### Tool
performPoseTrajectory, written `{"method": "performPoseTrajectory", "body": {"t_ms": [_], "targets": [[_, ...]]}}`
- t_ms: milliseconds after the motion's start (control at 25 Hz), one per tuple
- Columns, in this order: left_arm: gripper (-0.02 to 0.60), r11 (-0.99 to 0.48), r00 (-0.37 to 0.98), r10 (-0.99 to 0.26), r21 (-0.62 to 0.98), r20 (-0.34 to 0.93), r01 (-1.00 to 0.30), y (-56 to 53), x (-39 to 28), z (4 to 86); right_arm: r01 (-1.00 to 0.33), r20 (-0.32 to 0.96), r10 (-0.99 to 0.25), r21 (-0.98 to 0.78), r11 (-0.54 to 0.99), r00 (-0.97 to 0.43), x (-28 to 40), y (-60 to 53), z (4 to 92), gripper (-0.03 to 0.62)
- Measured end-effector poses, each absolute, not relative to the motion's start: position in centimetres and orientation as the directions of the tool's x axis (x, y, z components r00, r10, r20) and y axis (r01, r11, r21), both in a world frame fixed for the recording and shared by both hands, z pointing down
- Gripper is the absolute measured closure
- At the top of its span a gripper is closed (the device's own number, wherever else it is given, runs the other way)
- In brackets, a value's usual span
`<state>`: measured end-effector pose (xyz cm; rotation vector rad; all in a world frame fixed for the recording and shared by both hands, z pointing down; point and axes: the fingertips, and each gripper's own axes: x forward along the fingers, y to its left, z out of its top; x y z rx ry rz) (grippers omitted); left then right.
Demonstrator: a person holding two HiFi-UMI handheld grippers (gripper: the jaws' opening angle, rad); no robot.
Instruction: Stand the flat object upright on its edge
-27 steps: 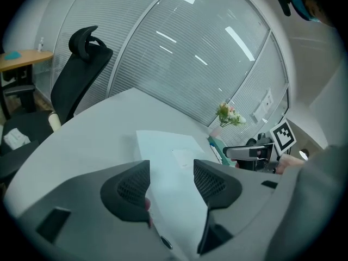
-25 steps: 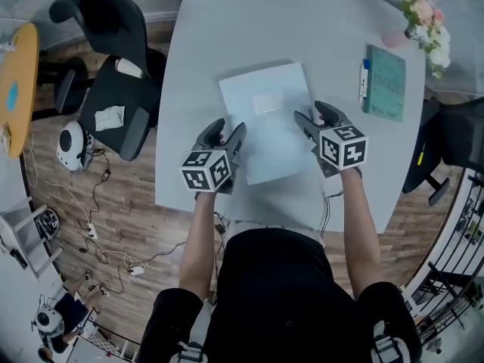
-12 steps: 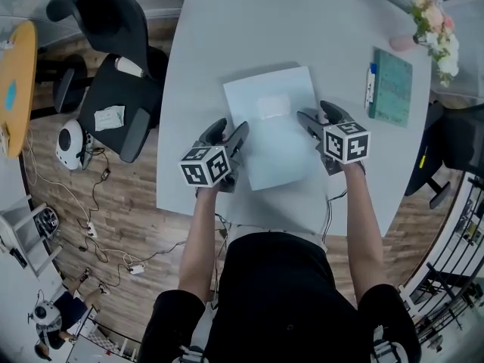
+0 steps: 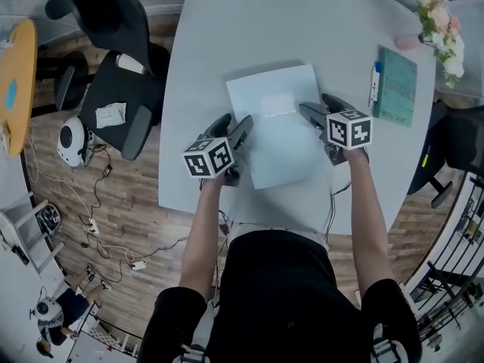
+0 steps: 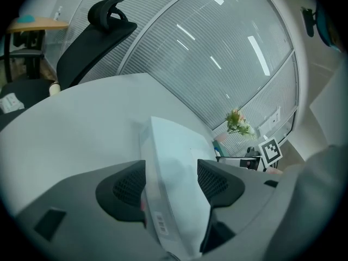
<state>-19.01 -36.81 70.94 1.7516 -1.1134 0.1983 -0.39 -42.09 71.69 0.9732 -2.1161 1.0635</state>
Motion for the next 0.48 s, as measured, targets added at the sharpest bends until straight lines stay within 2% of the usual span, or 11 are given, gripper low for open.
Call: {"method": "performPoseTrajectory", "body": {"t_ms": [480], "targets": [[0.298, -0.058, 0.59, -0.561, 0.684, 0.581, -0.727, -37.0, -18.2, 72.0, -0.784, 0.744, -0.299, -0.464, 0.413, -0.598, -0.7, -42.4, 73.3, 0.231]]}}
